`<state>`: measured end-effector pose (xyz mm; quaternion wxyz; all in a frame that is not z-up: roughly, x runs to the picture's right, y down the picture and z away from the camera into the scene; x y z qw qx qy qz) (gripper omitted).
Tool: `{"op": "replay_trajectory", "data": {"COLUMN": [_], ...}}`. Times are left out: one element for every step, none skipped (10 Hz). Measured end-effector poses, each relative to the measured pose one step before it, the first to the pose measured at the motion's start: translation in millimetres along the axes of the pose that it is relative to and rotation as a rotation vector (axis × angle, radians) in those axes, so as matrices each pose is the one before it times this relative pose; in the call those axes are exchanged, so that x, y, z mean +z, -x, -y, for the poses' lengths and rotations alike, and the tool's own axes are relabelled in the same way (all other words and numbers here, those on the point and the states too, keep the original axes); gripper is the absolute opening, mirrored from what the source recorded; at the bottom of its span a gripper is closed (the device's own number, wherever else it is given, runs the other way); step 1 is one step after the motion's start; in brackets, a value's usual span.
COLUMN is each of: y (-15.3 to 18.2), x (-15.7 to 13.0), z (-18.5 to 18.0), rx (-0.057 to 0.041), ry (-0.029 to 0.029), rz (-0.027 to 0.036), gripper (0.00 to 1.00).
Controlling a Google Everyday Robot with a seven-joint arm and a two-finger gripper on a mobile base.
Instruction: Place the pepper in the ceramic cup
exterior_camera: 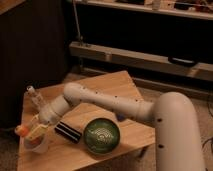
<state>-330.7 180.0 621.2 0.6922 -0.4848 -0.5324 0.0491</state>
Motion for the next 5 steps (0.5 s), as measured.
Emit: {"op": "replay_trajectory", "data": {"y": [-5.24, -3.79, -4.45, -2.24, -2.05], "x": [1.43, 0.82, 0.19, -0.46, -0.17], "z": [1.52, 1.31, 1.58, 0.96, 0.57], "rx": [0.00383, 0.00328, 0.00500, 0.00351, 0.00350], "ry": [-0.00440, -0.00385, -0.00489, -0.00319, -0.00133], "rz": [-0.00328, -0.00275, -0.00325, 0.00022, 0.00081], "gripper": [0.80, 0.80, 0.80, 0.80, 0.80]}}
